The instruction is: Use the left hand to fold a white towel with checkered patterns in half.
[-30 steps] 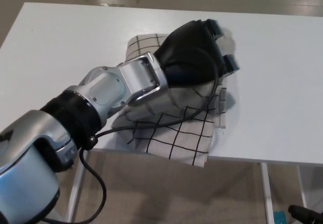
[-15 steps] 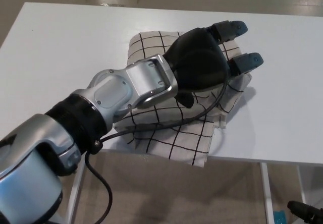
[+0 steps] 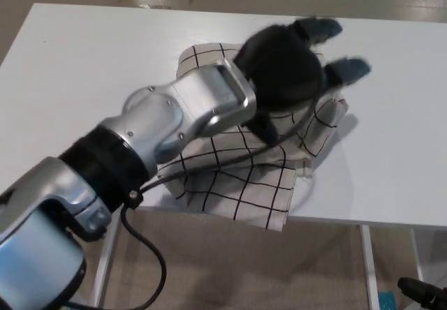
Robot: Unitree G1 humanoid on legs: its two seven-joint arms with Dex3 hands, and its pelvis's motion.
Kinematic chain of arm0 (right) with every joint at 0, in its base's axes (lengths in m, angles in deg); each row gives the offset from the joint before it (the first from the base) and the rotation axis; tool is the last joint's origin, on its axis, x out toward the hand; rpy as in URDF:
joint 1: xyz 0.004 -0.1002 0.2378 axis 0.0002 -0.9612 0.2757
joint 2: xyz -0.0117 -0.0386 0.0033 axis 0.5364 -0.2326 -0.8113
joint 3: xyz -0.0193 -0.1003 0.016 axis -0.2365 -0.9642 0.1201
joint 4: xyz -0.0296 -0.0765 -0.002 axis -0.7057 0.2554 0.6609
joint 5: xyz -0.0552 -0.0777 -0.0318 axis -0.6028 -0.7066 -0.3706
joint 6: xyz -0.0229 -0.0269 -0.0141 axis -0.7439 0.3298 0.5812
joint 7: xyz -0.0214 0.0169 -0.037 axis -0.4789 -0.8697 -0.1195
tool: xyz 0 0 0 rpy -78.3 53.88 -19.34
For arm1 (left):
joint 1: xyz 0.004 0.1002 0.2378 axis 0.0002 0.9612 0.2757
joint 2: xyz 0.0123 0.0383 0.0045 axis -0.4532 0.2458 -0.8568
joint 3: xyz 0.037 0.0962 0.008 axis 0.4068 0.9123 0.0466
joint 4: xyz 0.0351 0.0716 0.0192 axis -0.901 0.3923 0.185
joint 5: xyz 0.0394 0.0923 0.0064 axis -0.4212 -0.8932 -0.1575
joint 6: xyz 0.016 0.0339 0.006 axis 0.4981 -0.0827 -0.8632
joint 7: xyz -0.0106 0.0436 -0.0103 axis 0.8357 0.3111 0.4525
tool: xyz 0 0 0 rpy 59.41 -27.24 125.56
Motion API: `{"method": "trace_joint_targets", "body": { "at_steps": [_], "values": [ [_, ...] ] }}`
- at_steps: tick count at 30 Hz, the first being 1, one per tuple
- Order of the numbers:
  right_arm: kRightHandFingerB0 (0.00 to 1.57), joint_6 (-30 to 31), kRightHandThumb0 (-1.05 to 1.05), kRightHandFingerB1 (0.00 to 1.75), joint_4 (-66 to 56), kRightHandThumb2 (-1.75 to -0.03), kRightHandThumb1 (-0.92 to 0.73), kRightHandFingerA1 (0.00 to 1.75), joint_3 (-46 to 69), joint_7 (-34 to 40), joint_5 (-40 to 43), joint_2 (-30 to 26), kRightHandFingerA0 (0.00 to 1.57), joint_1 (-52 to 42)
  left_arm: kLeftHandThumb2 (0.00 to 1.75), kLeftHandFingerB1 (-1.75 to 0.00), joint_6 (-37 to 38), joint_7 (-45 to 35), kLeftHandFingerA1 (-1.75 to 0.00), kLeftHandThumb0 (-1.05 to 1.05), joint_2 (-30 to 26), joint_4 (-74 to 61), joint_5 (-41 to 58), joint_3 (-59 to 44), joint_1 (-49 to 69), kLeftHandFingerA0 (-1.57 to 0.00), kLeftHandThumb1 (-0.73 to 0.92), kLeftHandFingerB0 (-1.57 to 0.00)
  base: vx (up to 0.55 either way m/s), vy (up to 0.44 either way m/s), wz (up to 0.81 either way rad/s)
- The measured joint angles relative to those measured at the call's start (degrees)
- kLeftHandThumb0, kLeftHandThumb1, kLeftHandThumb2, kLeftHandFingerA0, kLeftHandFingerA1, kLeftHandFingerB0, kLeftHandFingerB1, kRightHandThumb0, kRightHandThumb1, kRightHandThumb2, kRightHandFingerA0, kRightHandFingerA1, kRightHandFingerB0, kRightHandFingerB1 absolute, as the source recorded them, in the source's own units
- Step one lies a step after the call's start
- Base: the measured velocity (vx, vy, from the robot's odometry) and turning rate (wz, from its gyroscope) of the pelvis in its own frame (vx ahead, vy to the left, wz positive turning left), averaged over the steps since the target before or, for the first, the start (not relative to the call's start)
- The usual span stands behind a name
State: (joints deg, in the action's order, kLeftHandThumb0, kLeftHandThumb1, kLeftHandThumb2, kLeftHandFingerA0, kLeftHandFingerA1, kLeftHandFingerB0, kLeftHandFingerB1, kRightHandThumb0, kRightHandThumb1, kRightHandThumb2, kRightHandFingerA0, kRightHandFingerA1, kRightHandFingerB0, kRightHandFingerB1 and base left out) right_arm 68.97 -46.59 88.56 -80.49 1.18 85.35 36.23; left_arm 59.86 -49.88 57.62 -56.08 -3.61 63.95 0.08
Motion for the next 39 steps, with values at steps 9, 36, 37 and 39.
{"method": "trace_joint_targets", "body": {
  "at_steps": [9,36,37,39],
  "values": [
    [0.56,0.0,-0.25,0.58,0.0,-0.56,-0.55,0.64,0.2,0.0,0.0,0.0,0.56,0.2,0.87,-0.24,-1.0,-4.9,-0.09,-0.75,-3.3,-11.4,7.9,-11.2,1.8,0.0,0.45,0.0,0.0,0.0,0.0],
    [0.59,0.5,-0.23,0.61,-0.7,-0.57,-0.57,0.7,5.6,0.5,0.1,-3.4,0.56,4.1,0.62,-0.4,-3.6,-19.8,-0.49,-0.68,-12.5,-31.7,33.3,-48.1,52.3,-0.59,0.6,-0.51,0.0,0.0,0.0],
    [0.6,0.5,-0.25,0.61,-0.7,-0.56,-0.58,0.7,5.7,0.5,0.1,-3.6,0.57,4.2,0.93,-0.52,-3.9,-20.6,-0.63,-0.63,-12.6,-31.8,34.3,-49.2,54.0,-0.62,0.53,-0.44,0.0,0.0,0.0],
    [0.6,0.6,-0.24,0.61,-0.7,-0.55,-0.58,0.7,6.0,0.5,0.1,-3.8,0.57,4.3,0.93,-0.52,-4.6,-22.3,-0.64,-0.64,-12.8,-31.8,36.0,-51.3,57.3,-0.66,0.53,-0.47,0.0,0.0,0.0]
  ]
}}
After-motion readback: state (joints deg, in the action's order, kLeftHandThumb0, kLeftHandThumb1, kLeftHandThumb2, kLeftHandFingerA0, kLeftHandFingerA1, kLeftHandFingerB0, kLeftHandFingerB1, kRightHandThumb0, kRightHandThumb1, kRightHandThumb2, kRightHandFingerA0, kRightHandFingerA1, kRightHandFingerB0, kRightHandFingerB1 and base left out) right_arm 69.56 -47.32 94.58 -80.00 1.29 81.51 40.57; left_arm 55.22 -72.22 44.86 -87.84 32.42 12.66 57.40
